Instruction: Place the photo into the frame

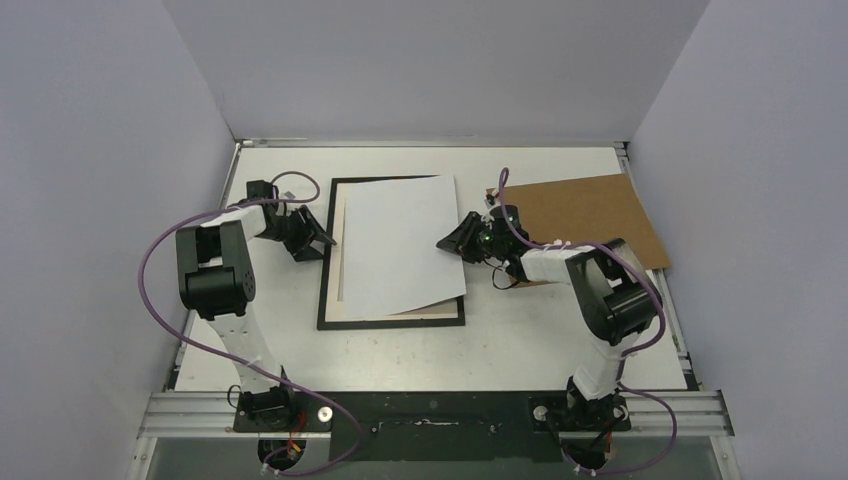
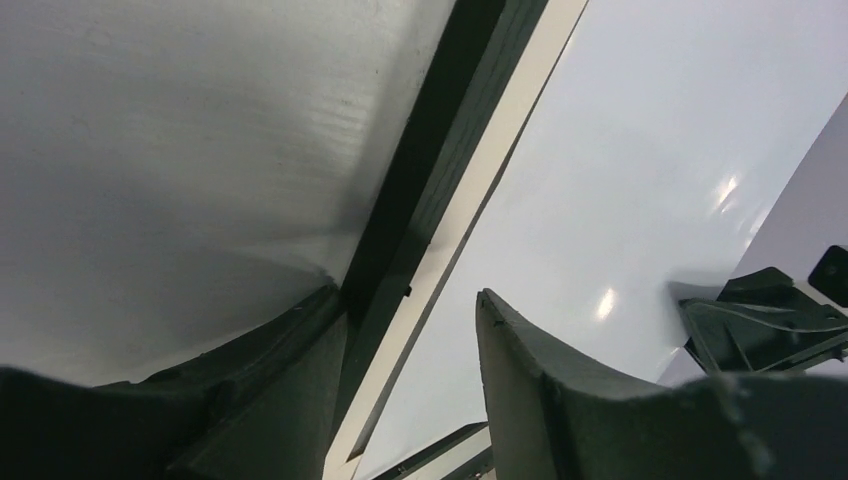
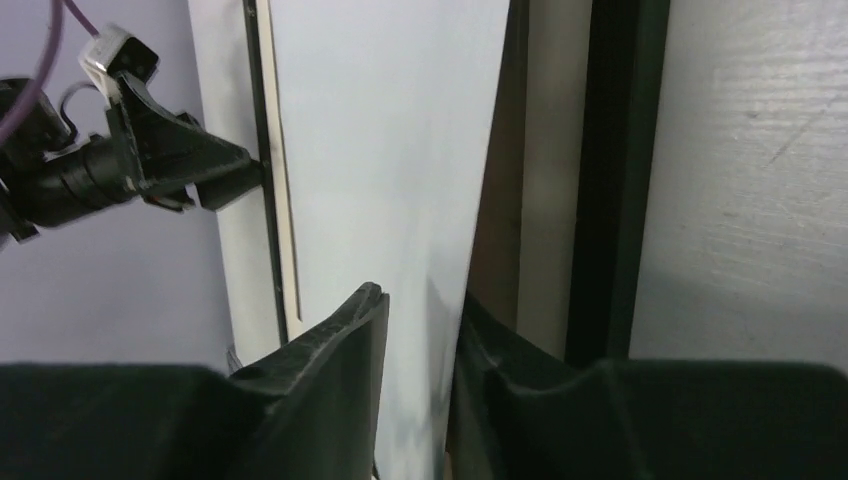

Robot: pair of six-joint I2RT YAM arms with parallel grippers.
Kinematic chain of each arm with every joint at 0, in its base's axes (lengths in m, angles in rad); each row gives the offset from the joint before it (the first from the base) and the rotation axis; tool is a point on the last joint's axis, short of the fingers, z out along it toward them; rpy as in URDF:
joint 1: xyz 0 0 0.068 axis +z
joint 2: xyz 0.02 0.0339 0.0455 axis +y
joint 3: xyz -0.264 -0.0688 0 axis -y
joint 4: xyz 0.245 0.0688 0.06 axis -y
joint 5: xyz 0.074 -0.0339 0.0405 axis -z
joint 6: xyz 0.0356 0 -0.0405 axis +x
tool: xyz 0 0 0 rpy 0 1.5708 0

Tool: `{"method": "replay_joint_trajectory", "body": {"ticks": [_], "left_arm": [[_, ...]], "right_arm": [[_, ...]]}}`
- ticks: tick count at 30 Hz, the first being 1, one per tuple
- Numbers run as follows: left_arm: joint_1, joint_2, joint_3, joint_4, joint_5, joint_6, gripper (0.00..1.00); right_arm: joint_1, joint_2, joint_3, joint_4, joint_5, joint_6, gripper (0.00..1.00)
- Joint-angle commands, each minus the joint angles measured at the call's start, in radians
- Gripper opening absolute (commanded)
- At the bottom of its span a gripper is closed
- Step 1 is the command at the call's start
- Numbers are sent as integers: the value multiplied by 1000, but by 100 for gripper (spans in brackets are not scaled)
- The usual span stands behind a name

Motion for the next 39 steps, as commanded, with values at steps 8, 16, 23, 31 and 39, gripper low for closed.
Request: {"method": "replay_joint_trajectory", "body": {"ticks": [8,16,23,31,39], "left_arm": [[-3,73,58,-19,9,34,36],[-3,81,59,-22,6,38,31],[-3,89,59,-22,2,45,27],[-4,93,64,-26,-7,46,26],[-3,98,74,-40,-16,53,26]], "right_arm": [[1,-1,26,107,-44,40,0],[-1,36,21,246,-88,158,0],[-13,36,23,300,-111,240,0],[-12,55,-5,517,-162,328,0],[26,120,21,405,-175,163,4]]}}
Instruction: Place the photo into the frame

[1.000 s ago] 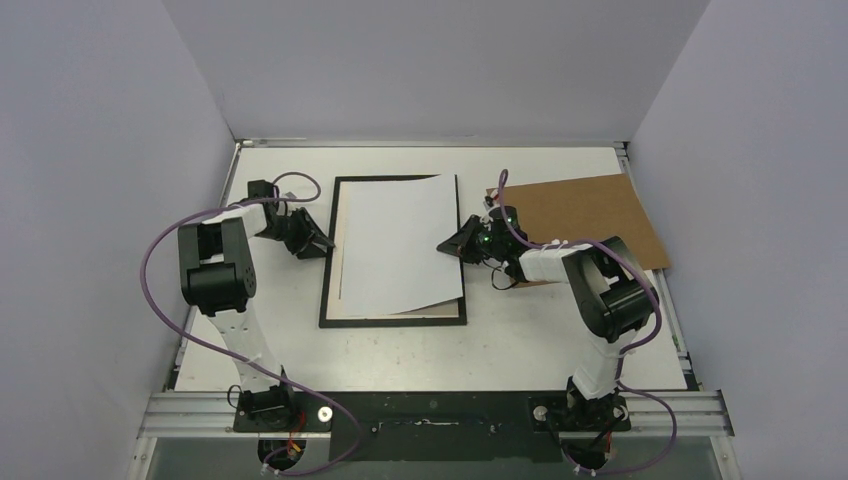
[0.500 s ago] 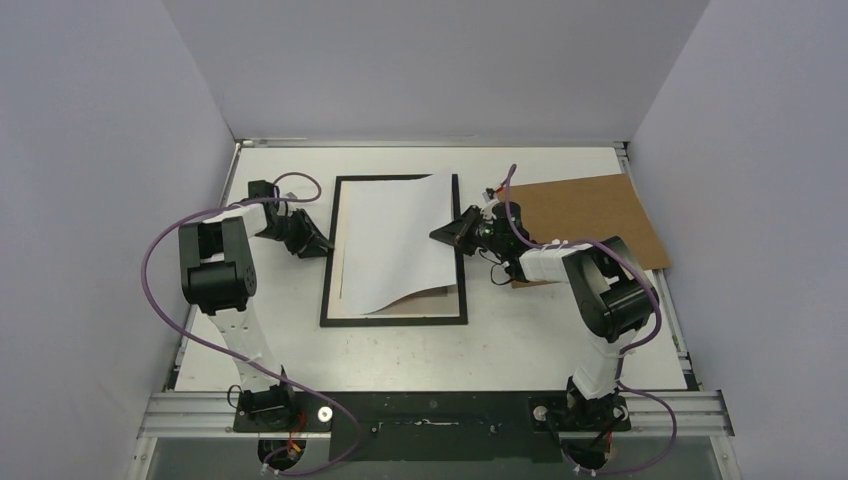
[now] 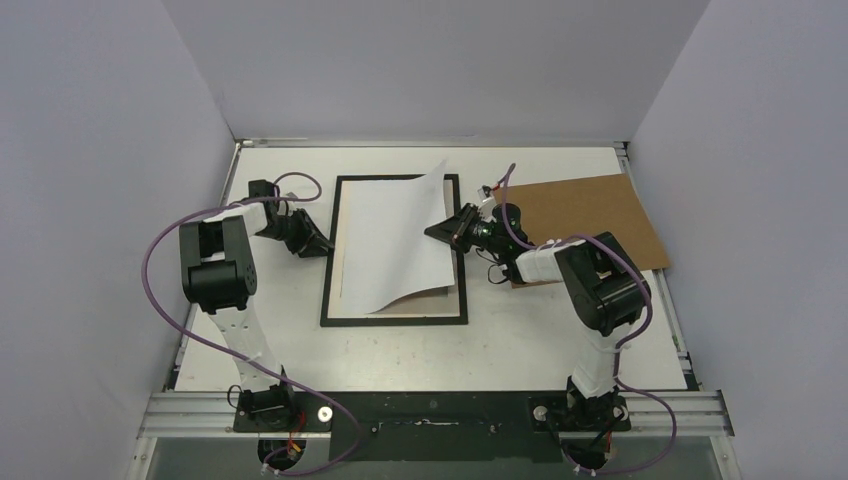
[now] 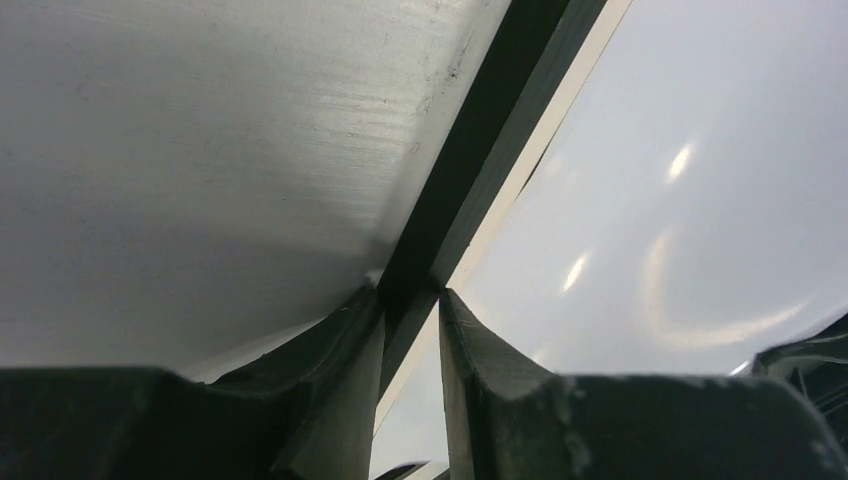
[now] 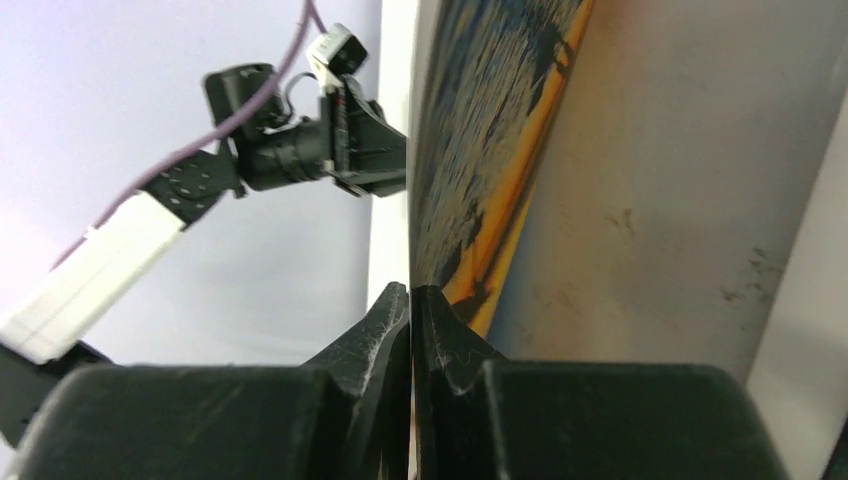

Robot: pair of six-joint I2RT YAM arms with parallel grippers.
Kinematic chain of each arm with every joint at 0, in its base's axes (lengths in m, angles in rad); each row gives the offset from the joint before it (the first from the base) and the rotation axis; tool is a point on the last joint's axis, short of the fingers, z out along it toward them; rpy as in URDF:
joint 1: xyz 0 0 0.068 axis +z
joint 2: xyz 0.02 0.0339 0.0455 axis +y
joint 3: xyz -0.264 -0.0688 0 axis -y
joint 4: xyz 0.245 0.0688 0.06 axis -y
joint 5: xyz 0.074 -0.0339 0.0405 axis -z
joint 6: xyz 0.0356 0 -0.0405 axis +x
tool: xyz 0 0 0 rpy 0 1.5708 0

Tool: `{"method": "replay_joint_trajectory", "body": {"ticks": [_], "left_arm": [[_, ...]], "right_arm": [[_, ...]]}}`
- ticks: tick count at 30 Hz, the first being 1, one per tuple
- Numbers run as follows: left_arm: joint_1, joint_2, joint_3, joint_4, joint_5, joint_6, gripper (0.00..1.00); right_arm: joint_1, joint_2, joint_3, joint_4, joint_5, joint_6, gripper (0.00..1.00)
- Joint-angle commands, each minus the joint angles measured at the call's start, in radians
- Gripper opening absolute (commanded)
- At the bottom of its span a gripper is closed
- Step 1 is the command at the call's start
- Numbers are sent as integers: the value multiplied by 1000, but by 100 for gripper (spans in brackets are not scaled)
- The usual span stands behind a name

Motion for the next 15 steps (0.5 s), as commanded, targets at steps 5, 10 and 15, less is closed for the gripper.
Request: {"method": "replay_joint_trajectory", "body": {"ticks": [5,10,15], "left_arm": [[-5,40,22,-12,-37,34,26],[-5,47,29,-19,-36,39,26],[-6,54,34,-16,-29,39,26]], "right_arm": [[36,26,-14,-42,16,-205,7],[34,37,-18,19,12,-130,9],[37,39,-10,96,4,-66,13]]}}
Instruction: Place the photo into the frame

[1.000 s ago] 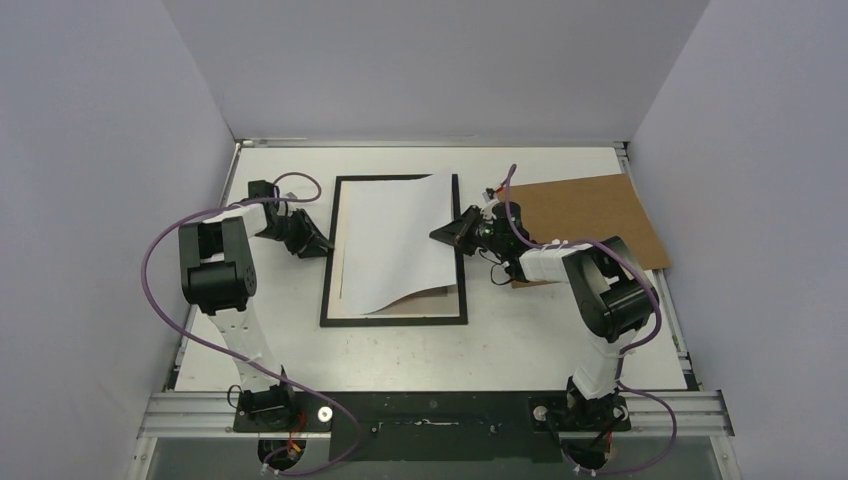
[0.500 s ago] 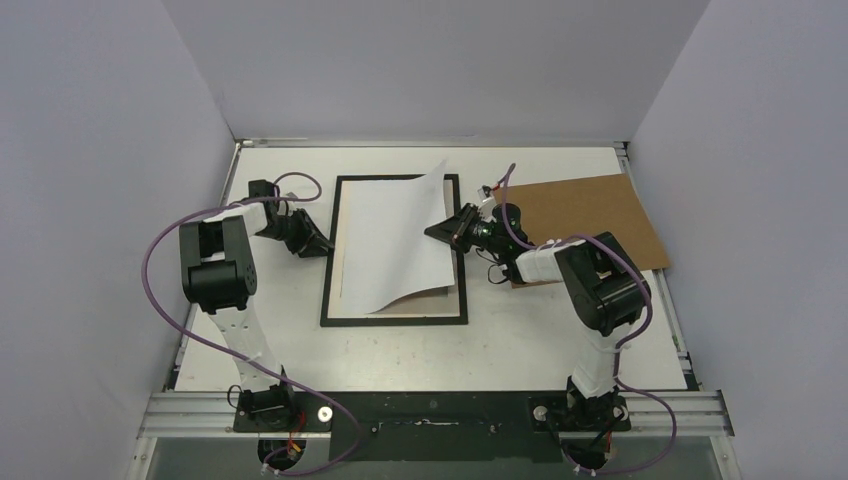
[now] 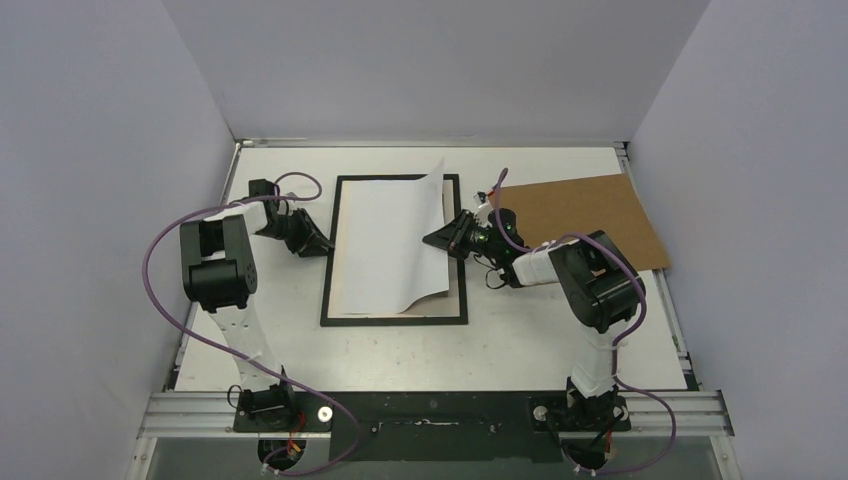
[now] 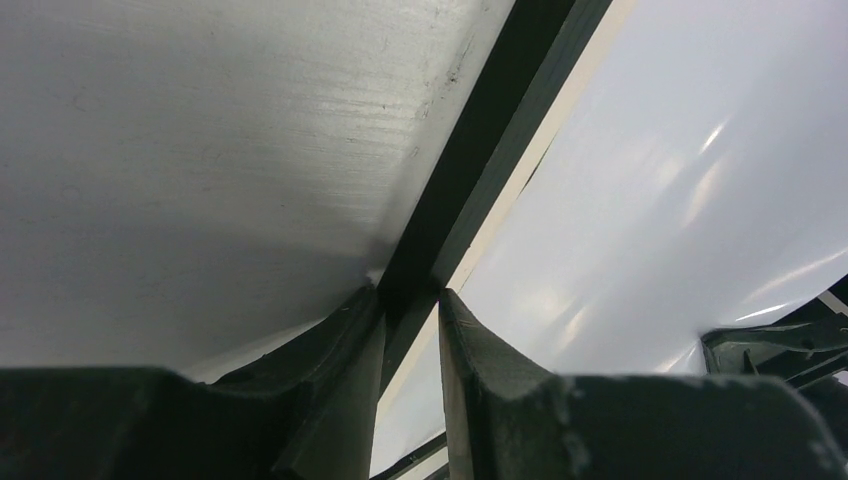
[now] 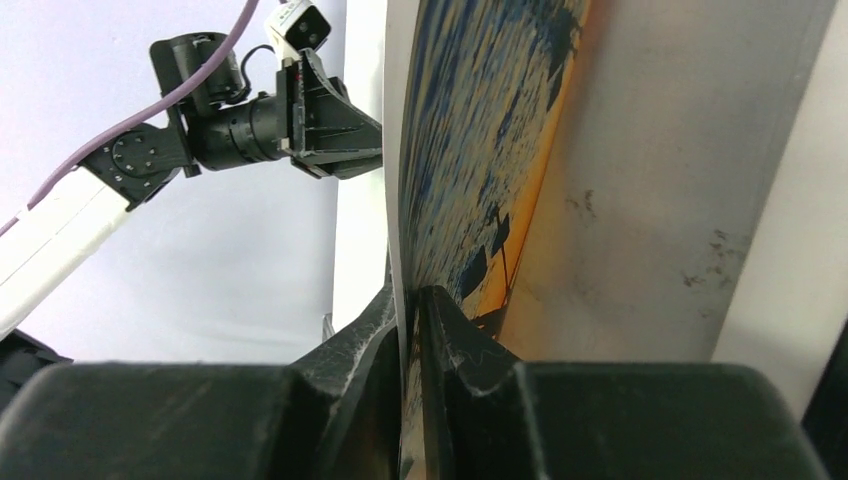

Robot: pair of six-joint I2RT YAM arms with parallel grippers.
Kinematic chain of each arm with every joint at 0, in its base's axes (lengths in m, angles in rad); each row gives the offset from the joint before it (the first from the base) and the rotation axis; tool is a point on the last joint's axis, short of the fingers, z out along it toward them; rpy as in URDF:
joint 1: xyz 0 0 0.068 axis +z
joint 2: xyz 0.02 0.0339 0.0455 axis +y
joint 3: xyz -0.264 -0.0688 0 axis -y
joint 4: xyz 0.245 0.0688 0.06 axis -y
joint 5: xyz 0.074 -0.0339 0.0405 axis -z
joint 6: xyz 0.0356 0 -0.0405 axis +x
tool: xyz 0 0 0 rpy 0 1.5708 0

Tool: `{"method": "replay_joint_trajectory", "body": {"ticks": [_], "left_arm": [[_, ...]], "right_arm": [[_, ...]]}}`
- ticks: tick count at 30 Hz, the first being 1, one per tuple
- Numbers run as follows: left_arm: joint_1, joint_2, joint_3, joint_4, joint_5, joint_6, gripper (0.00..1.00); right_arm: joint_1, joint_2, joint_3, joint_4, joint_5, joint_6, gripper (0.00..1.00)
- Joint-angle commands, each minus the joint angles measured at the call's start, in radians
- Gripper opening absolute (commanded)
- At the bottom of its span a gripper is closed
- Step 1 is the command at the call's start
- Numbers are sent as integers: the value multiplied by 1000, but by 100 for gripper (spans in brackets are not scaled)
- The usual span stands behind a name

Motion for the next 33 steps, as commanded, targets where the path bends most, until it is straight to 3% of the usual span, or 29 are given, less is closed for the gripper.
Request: {"method": "replay_joint_trajectory", "body": {"ticks": [1,8,14,19,29,33], "left_arm": [[-7,42,17,3,-31,35,26],[-7,51,27,3,-27,34,25],[-7,60,33,-7,-27,42,25],[-6,64,41,-16,-29,48,24],[-6,73,57,-25,-26,52,22],[-7,78,62,-27,-23,52,22]], "right_arm": [[13,-8,8,106,-9,11,14],[23,-18,-36,204,-84,-87,23],[26,-54,-55,362,-126,-3,14],[24,-88,-19,387,-95,82,8],[48,-162,109,122,-62,24,7],[60,-145,116,114,-55,18,7]]}}
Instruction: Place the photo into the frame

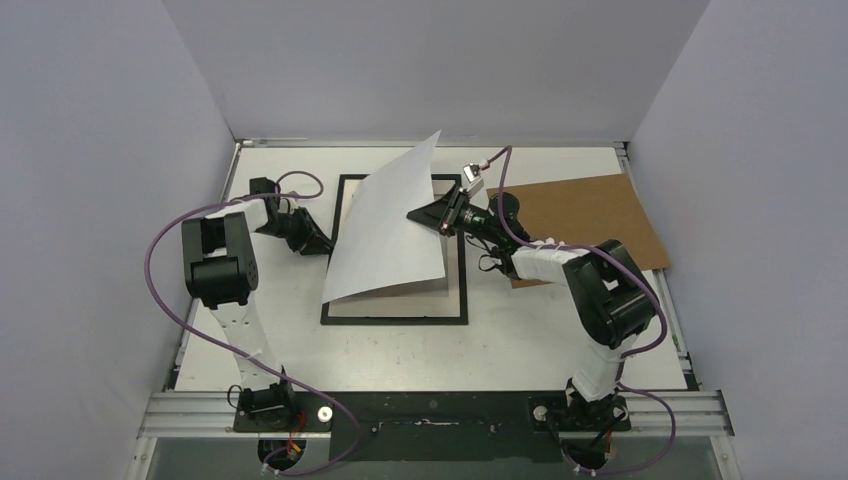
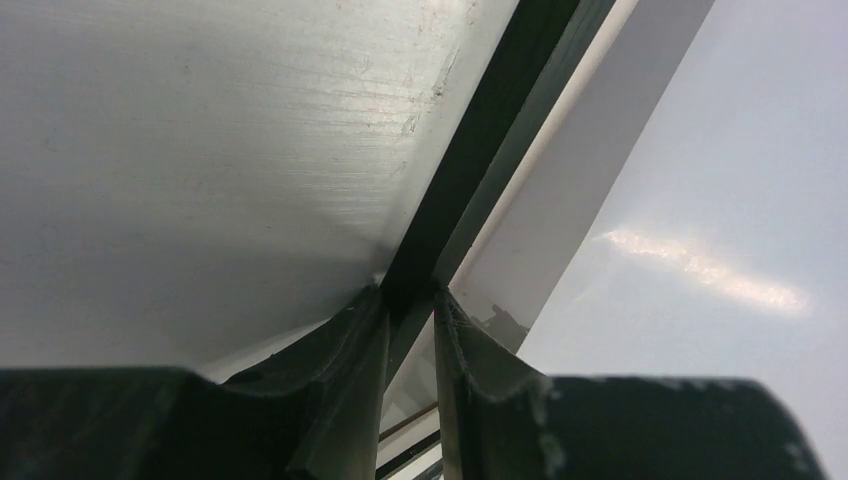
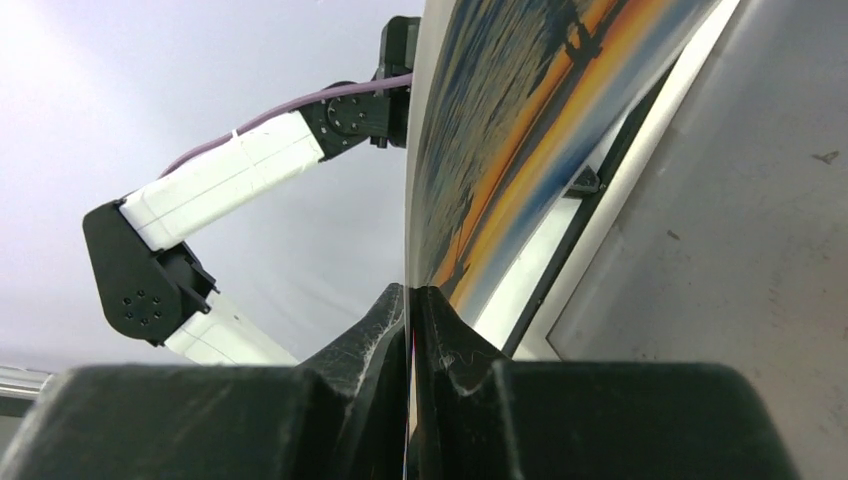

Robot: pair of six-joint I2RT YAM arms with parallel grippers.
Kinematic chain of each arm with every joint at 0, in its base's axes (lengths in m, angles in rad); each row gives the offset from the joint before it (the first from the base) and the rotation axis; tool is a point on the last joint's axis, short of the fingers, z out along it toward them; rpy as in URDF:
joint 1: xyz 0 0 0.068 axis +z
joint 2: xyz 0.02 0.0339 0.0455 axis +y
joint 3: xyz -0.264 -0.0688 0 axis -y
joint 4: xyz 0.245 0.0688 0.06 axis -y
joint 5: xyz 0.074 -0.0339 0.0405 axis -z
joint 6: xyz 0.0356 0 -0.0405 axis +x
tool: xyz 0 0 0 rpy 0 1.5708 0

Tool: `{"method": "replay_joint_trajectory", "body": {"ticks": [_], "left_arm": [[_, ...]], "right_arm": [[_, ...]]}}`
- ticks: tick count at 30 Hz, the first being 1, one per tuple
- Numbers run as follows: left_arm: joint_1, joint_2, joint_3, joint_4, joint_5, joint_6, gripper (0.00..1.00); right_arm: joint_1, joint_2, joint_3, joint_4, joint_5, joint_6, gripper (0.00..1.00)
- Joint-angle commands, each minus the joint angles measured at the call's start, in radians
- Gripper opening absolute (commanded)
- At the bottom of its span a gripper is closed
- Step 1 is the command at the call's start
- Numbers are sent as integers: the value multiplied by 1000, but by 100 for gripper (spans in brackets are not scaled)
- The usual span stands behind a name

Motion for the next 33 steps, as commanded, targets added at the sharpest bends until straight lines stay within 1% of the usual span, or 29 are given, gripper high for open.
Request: {"method": "replay_joint_trajectory", "body": {"ticks": [1,3,5,7,14,23,29,30,31,32,33], "left_arm": [[-5,42,19,2,-51,33,22],[-6,44,19,-2,-50,34,22],[-5,45,20,-3,-51,33,21],[-5,48,19,-2,-51,32,21],[-6,53,23,-3,-51,31,21],[-6,56,34,-8,-45,31,21],[-5,52,30,-11,-47,33,22],[-5,52,32,-12,-49,33,23],[-5,52,33,-14,-50,33,24],[-5,50,35,-16,-51,33,25],[-5,49,39,-20,-54,34,27]], "right_arm": [[18,-24,28,-14,18,-43,7],[20,-19,32,-67,20,-92,7],[19,-14,30,-159,27,-166,7],[14,2,17,-195,25,-212,7],[-13,23,-51,-199,51,-226,8],[-12,131,-47,-170,69,-214,18],[-12,136,-41,-238,99,-239,32],[-12,130,-37,-261,105,-249,36],[-12,124,-32,-285,109,-258,42],[-12,118,-28,-308,116,-266,45],[-12,110,-26,-333,125,-277,50]]}}
